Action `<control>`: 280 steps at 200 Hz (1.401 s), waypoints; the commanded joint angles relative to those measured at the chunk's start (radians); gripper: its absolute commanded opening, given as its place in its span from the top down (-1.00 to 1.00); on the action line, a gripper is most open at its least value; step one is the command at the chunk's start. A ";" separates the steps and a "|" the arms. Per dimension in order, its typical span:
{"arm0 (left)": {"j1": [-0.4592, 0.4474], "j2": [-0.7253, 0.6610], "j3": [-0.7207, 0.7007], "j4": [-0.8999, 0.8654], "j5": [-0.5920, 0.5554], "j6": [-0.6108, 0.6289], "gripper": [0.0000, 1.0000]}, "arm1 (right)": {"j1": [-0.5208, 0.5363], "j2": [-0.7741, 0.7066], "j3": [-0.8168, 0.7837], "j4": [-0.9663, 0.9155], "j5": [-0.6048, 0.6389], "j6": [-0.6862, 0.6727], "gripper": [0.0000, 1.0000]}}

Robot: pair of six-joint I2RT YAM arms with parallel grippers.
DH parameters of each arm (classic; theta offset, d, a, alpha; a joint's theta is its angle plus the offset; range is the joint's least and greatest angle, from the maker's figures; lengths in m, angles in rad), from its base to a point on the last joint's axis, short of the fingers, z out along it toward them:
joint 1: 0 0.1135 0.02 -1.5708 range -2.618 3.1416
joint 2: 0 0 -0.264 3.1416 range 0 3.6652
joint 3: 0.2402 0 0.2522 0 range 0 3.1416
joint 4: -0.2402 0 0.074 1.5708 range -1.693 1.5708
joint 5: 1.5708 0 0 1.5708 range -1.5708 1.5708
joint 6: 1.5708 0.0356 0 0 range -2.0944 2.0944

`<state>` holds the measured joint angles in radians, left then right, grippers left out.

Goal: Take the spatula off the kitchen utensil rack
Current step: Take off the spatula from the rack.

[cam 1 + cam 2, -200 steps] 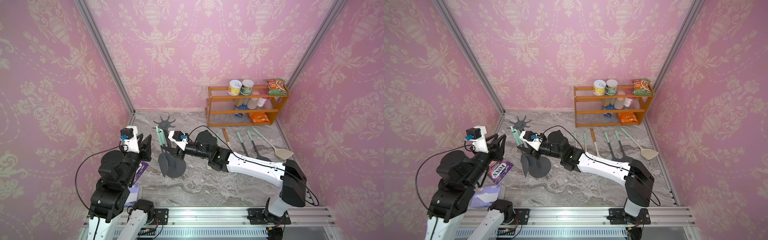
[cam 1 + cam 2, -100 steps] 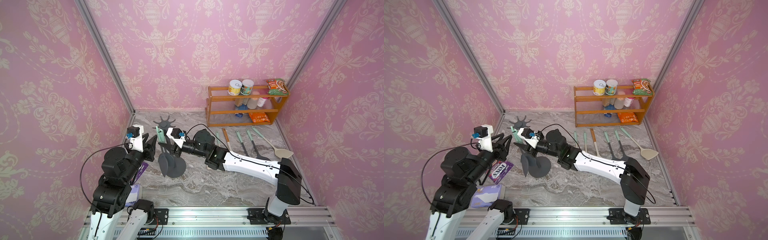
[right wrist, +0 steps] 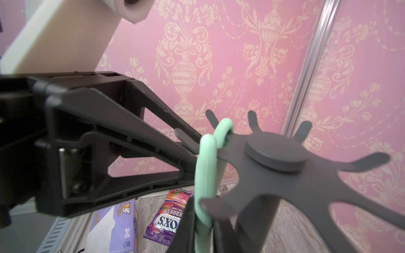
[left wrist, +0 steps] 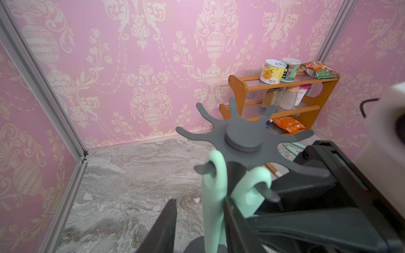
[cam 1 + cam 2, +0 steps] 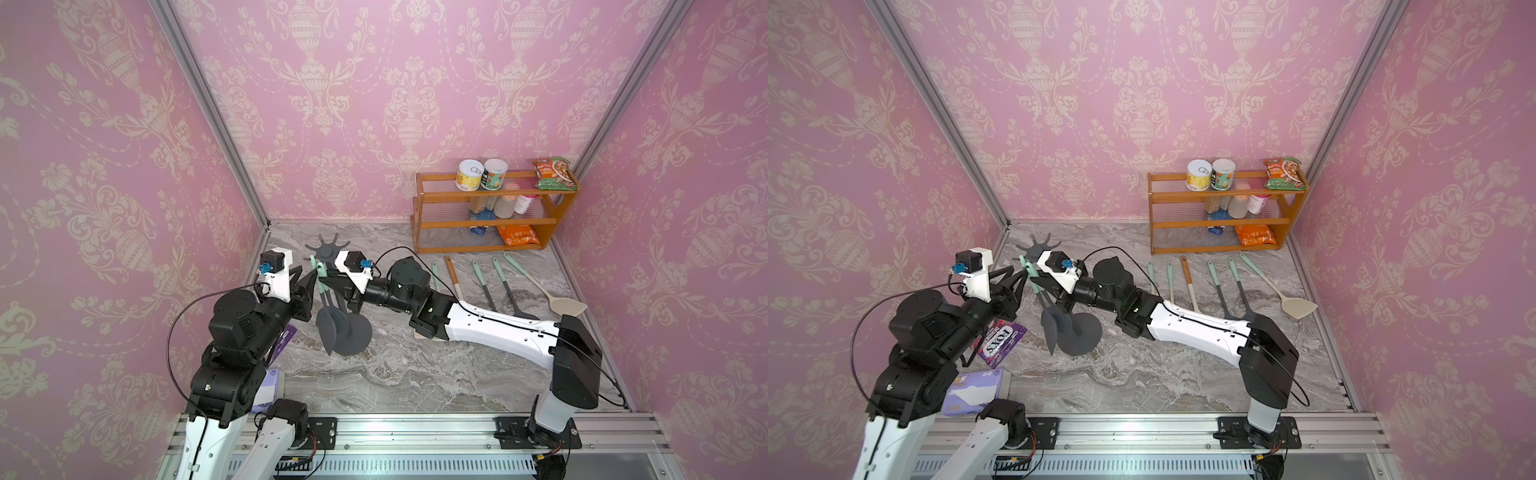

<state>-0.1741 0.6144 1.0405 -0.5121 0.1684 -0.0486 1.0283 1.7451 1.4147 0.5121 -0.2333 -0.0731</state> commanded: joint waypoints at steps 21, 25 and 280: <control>-0.002 0.013 -0.027 0.024 0.045 0.010 0.25 | -0.031 -0.048 -0.002 0.052 -0.129 0.088 1.00; -0.002 0.014 -0.028 0.025 0.043 0.009 0.25 | -0.032 -0.051 0.002 0.047 -0.147 0.094 1.00; -0.002 0.030 -0.048 0.061 0.009 -0.028 0.81 | -0.066 -0.149 -0.017 -0.086 -0.558 0.048 1.00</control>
<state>-0.1799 0.6445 1.0031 -0.4526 0.2020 -0.0624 0.9630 1.6077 1.3727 0.4530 -0.7486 0.0010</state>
